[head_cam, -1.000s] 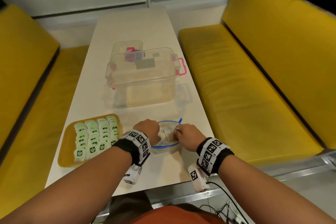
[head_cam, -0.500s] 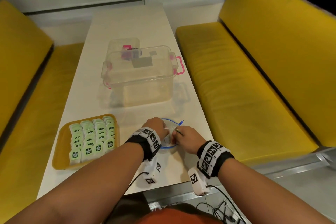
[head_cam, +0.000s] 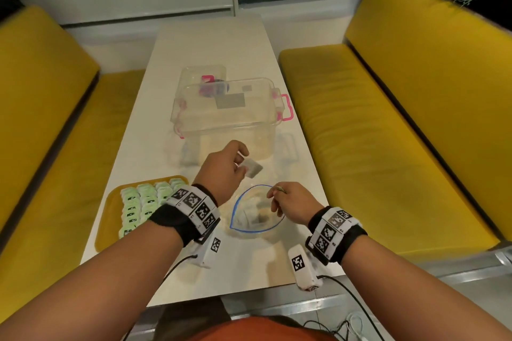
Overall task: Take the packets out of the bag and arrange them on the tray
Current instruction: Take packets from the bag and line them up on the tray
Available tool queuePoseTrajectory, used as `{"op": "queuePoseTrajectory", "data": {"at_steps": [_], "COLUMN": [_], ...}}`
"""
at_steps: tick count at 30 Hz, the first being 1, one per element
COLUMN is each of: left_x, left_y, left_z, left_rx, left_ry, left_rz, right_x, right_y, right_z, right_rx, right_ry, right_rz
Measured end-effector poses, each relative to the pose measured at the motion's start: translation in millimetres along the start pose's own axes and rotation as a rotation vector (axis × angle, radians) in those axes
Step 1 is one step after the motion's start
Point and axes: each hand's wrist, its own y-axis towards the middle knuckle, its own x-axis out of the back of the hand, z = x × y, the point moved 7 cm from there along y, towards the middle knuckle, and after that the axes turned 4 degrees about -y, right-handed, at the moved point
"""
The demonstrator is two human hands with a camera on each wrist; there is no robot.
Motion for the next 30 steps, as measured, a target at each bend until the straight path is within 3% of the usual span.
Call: {"op": "queuePoseTrajectory", "data": {"at_steps": [4, 8, 13, 18, 24, 30], "left_x": [23.1, 35.4, 55.7, 76.5, 107.1, 128.2], "left_y": [2.1, -1.2, -5.2, -7.7, -3.6, -8.9], "left_z": [-11.5, -27.4, -27.5, -16.7, 1.7, 8.6], "left_rx": [-0.060, -0.138, -0.165, -0.179, -0.077, -0.057], "left_ry": [0.043, 0.050, 0.082, 0.243, 0.544, 0.525], "left_rz": [-0.025, 0.020, 0.048, 0.145, 0.147, 0.108], "right_x": [12.2, 23.8, 16.7, 1.0, -16.1, -41.7], "right_y": [1.5, -3.5, 4.8, 18.1, 26.3, 39.0], "right_z": [33.3, 74.5, 105.4, 114.7, 131.5, 158.3], "right_rx": [0.164, 0.328, 0.438, 0.369, 0.391, 0.502], "right_ry": [-0.047, 0.075, 0.072, 0.139, 0.142, 0.012], "right_rz": [-0.164, -0.297, -0.211, -0.086, -0.102, -0.116]}}
